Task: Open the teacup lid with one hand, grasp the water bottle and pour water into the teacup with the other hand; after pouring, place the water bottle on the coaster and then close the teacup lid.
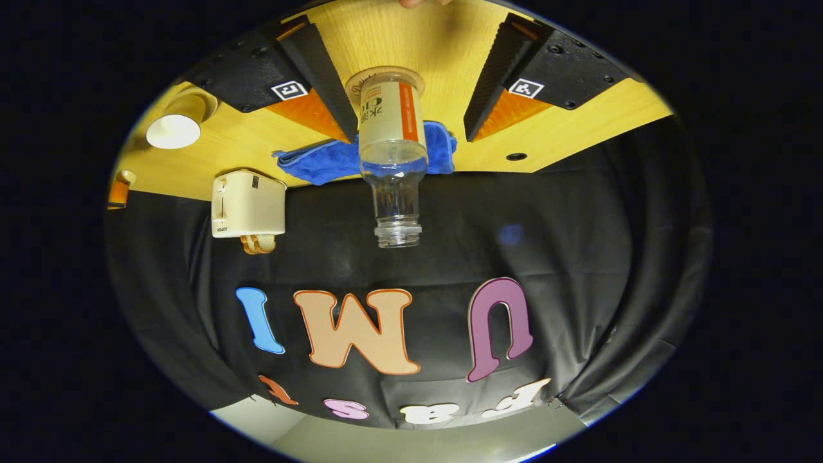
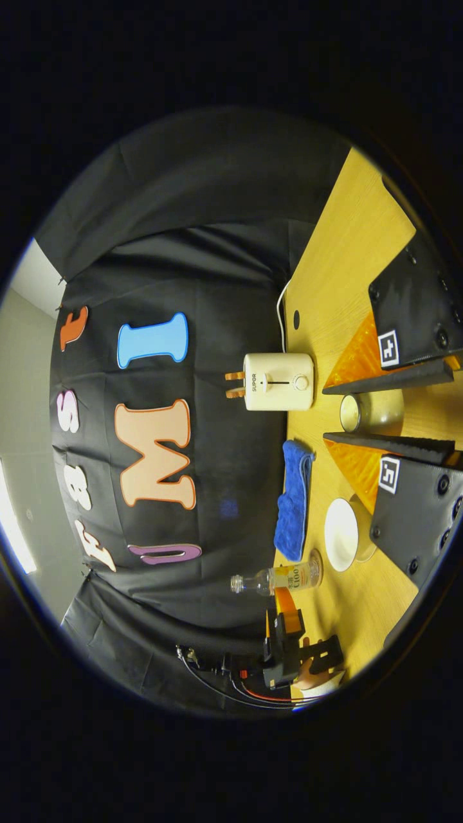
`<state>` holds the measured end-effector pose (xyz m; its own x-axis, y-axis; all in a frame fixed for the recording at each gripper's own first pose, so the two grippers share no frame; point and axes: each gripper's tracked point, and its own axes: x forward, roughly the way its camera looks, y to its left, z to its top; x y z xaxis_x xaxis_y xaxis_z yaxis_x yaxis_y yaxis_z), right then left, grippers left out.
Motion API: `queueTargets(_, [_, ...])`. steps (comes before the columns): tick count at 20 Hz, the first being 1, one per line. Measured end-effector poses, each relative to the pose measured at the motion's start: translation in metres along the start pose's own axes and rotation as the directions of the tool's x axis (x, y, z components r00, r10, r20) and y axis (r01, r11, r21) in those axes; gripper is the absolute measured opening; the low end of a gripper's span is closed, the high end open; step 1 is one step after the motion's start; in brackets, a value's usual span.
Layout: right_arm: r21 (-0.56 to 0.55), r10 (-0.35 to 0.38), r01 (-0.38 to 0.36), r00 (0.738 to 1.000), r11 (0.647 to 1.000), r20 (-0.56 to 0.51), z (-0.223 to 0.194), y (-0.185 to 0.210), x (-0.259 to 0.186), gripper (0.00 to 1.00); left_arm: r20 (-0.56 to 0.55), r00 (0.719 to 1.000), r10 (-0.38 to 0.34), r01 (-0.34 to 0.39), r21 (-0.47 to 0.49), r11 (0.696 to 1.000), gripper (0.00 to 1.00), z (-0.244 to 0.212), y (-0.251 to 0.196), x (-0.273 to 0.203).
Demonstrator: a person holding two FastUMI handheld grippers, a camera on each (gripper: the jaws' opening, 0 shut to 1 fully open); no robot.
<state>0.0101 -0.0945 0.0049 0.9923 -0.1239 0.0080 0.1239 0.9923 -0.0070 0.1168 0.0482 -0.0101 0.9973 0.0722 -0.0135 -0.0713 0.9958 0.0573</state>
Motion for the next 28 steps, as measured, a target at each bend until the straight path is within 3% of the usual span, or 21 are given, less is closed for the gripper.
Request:
queueTargets(6, [0.007, 0.145, -0.145, 0.989, 0.989, -0.009, -0.003, 0.037, 0.011, 0.36, -0.003, 0.999, 0.032, -0.032, -0.011, 0.999, 0.96, 0.001, 0.013, -0.042])
queueTargets(7, [0.008, 0.174, -0.174, 0.985, 0.985, -0.009, -0.004, 0.048, 0.014, 0.36, 0.002, 0.999, 0.04, -0.04, -0.009, 0.999, 1.0, 0.003, 0.015, -0.046])
queueTargets(8, [0.009, 0.203, -0.203, 0.979, 0.979, -0.011, -0.004, 0.058, 0.017, 0.36, -0.003, 0.999, 0.046, -0.046, -0.008, 0.999, 0.96, 0.002, 0.017, -0.052])
queueTargets(16, [0.017, 0.358, -0.358, 0.933, 0.934, -0.019, -0.008, 0.125, 0.042, 0.36, 0.008, 0.998, 0.06, -0.06, -0.042, 0.997, 0.96, 0.003, 0.026, -0.071])
queueTargets(28, [0.01, 0.374, -0.376, 0.92, 0.927, -0.117, -0.024, 0.144, 0.055, 0.36, 0.005, 0.998, 0.07, -0.069, -0.044, 0.997, 0.96, 0.003, 0.029, -0.072])
